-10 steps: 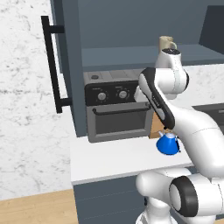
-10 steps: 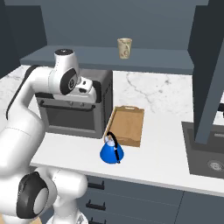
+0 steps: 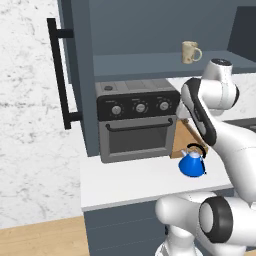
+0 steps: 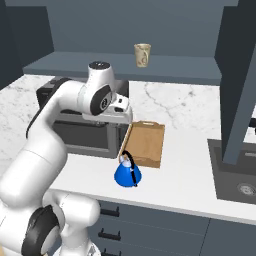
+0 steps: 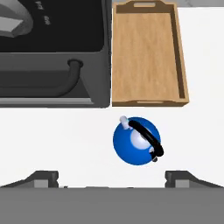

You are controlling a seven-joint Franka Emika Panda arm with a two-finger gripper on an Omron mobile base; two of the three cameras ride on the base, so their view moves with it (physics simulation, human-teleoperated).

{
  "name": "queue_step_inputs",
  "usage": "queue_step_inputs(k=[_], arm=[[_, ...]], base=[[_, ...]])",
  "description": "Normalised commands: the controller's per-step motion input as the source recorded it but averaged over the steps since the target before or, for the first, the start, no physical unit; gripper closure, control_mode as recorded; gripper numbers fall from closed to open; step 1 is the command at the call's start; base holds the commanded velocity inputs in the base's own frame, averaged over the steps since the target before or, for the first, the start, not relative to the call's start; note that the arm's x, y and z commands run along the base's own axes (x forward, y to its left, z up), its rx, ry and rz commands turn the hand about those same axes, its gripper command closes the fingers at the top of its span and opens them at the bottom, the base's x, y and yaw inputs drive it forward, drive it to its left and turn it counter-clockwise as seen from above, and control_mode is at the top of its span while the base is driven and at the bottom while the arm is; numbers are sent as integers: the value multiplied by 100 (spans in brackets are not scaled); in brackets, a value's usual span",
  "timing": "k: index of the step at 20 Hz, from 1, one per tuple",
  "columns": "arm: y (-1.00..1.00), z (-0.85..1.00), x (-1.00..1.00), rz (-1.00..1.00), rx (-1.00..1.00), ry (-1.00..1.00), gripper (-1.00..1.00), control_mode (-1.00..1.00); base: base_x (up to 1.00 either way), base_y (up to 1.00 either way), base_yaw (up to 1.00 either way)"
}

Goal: Pick the kettle from the counter and place it on the tray. Then pick the mug from the cabinet and place it on the tray. Then close the cabinet doors.

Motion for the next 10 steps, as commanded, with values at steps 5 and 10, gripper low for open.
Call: queue_step_inputs(k=[5, 10], arm=[[-41, -7, -2, 3, 0, 0, -100, -100], [0, -20, 0, 4, 0, -1, -100, -100]], base=[[0, 0, 0], [0, 0, 0]])
